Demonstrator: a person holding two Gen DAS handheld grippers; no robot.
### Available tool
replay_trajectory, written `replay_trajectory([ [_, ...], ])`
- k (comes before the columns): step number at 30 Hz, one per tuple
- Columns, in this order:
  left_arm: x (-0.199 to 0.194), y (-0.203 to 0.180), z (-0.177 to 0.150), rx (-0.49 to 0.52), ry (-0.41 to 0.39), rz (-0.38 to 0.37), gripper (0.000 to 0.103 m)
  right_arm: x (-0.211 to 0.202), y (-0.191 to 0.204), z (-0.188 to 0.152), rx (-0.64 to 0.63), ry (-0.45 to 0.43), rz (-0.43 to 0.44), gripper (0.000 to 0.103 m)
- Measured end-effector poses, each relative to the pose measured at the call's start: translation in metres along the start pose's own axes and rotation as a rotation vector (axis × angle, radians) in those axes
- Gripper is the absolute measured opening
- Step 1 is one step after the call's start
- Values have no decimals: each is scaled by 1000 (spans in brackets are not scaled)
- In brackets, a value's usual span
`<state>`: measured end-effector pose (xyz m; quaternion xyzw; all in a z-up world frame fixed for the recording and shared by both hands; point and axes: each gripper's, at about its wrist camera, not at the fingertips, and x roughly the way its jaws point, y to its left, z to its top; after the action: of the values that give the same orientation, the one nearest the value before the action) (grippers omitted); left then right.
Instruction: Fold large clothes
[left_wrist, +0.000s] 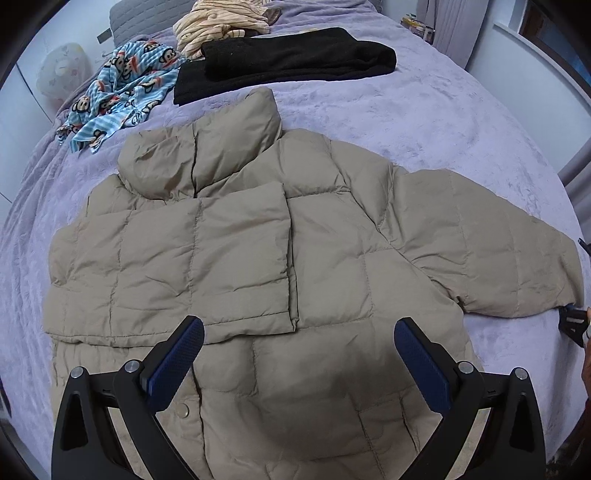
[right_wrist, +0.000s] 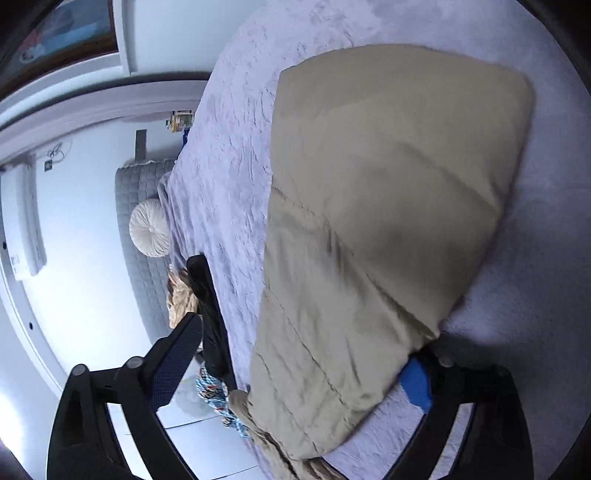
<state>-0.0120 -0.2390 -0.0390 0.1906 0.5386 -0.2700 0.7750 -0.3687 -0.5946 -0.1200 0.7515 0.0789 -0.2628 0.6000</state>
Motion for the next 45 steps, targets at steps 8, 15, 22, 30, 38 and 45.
replay_trajectory([
  [8,4,16,-7,25,-7,48,103,24,13,-14,7,65,127,11],
  [15,0,65,-11,28,-35,91,103,42,91,-69,-254,144,162,11],
  [22,0,146,-18,-8,-40,131,103,88,176,-187,-592,278,147,11],
  [30,13,231,-35,-100,-14,170,103,171,200,-369,-932,502,38,11],
  [38,26,269,-49,-149,2,147,103,231,113,-425,-889,592,-189,11],
  [45,34,275,-51,-173,-5,115,103,261,75,-419,-880,613,-334,11],
])
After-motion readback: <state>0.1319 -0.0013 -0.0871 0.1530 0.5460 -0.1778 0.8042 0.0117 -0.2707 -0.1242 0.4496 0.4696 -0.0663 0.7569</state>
